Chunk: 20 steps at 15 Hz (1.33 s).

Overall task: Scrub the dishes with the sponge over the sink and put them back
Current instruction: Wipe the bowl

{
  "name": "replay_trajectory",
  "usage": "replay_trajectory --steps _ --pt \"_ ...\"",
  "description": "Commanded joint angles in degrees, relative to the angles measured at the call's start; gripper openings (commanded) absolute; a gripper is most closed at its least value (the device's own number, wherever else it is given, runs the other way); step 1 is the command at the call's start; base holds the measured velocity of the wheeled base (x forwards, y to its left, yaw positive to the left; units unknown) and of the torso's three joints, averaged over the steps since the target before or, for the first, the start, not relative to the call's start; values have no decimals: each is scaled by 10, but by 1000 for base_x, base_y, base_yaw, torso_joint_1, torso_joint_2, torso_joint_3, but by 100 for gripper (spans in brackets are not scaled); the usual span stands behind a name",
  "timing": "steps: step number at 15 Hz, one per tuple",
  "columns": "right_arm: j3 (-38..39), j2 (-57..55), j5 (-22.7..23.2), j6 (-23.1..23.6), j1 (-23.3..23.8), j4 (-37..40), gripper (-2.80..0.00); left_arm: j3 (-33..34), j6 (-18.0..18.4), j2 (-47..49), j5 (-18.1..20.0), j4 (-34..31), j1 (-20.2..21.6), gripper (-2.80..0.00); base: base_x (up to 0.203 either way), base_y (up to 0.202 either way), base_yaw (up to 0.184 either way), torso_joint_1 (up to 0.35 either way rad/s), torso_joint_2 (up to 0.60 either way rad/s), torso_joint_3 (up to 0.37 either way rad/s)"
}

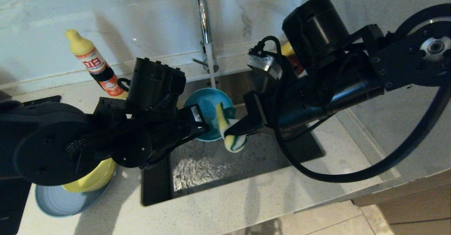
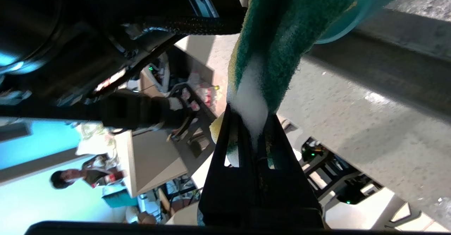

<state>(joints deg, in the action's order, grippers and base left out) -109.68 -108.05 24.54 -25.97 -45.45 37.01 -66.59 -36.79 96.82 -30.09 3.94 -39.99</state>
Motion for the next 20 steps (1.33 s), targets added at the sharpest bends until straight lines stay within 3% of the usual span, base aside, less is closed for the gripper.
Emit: replay_trajectory --steps 1,9,13,15,20 --pt "-7 -24 -9 -1 -8 1 -280 -13 -8 16 -21 0 -7 -280 0 0 0 0 0 0" --pt "-10 -46 -74 0 -10 -41 -280 11 -7 8 -26 0 -28 -280 0 0 0 0 0 0" --pt "-11 -46 -82 2 -2 -44 -280 16 -3 -6 -40 0 -28 -280 0 0 0 0 0 0" --pt "-10 -47 -115 7 0 -45 -280 16 -2 -8 -49 0 -28 -280 0 0 0 0 0 0" --pt "-11 -50 -119 10 -12 -45 -280 12 5 -26 -45 6 -41 -280 0 0 0 0 0 0"
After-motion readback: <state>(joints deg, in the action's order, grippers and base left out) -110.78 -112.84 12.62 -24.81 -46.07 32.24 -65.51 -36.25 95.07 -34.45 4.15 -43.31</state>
